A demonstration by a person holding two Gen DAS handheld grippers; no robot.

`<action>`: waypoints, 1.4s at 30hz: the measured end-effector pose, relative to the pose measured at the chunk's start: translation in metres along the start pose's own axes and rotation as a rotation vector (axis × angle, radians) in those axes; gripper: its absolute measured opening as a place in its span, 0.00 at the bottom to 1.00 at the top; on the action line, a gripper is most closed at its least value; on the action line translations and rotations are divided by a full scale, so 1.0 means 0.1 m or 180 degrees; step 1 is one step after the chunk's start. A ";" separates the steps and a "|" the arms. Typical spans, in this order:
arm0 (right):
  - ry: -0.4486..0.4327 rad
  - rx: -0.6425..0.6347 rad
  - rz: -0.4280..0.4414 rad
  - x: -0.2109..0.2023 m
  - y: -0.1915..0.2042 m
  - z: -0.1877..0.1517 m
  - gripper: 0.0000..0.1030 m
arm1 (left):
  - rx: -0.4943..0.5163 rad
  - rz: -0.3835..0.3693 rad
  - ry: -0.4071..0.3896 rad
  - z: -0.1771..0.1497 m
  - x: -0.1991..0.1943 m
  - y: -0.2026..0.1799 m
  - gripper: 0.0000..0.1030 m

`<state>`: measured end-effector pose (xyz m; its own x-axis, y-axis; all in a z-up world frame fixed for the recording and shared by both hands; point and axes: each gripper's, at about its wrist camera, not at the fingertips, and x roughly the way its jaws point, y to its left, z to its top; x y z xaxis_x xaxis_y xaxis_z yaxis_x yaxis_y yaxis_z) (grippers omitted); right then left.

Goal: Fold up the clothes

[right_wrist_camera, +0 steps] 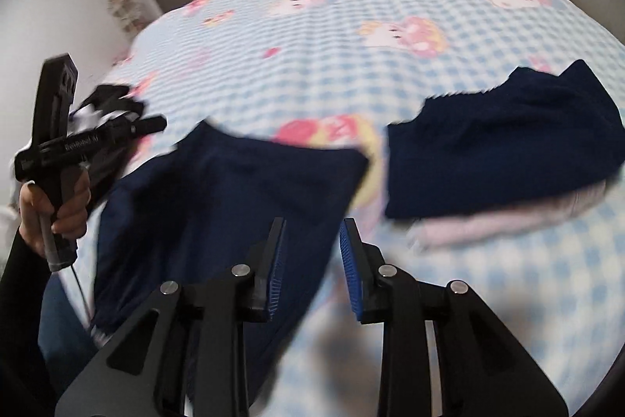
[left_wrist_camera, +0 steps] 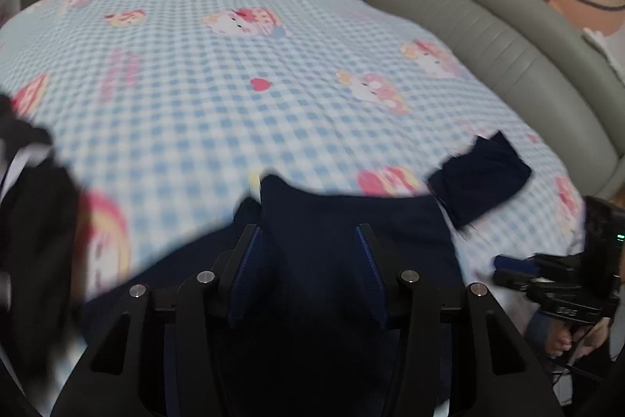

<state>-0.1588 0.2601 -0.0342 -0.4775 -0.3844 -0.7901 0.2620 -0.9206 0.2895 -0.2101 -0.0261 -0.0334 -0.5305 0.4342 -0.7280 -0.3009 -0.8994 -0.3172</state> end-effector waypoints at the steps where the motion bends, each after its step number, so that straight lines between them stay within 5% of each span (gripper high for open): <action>1: 0.0036 0.0019 0.0090 -0.02 0.08 -0.11 0.27 | -0.0057 0.0016 -0.0013 -0.16 -0.10 0.00 0.45; 5: 0.0181 0.0094 0.0160 -0.01 0.32 -0.63 0.27 | -0.0557 0.0640 0.0066 -0.80 -0.29 0.13 0.43; 9: 0.0183 0.0480 0.0044 -0.03 0.30 -1.04 0.32 | -0.1007 0.0873 0.0044 -1.15 -0.43 0.30 0.43; 13: 0.0089 0.0833 0.0212 -0.13 0.23 -1.25 0.38 | -0.1495 0.0676 0.0062 -1.58 -0.59 0.40 0.45; 18: 0.0101 0.0739 0.0301 -0.13 0.34 -1.25 0.43 | -0.2028 0.0004 0.0227 -2.11 -0.58 0.56 0.44; 21: 0.0210 0.0713 0.0258 0.02 0.34 -1.24 0.49 | -0.1998 -0.0066 0.0223 -2.12 -0.53 0.56 0.43; 23: 0.0295 0.0695 0.0218 0.14 0.33 -1.25 0.47 | -0.1910 -0.0087 0.0236 -2.10 -0.53 0.54 0.32; 25: 0.0281 0.0712 0.0214 0.16 0.33 -1.26 0.33 | -0.1676 0.0009 0.0319 -2.00 -0.56 0.49 0.18; 27: 0.0251 0.0641 0.0044 0.12 0.37 -1.25 0.25 | -0.1360 0.0194 0.0453 -1.87 -0.59 0.44 0.16; 34: 0.0118 0.0222 -0.0114 -0.15 0.65 -1.13 0.21 | -0.1078 0.0242 0.0515 -1.63 -0.79 0.43 0.24; 38: 0.0227 0.0367 0.0097 -0.14 0.54 -1.22 0.34 | -0.1461 0.0086 0.0564 -1.82 -0.65 0.67 0.35; 42: 0.0316 0.0728 0.0221 0.08 0.31 -1.27 0.36 | -0.1968 -0.0337 0.0501 -2.00 -0.52 0.87 0.38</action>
<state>-0.0478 0.2375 -0.1008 -0.3772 -0.4489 -0.8100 0.0895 -0.8882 0.4506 -0.0498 -0.1367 -0.1450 -0.3863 0.5519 -0.7390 0.1917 -0.7357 -0.6496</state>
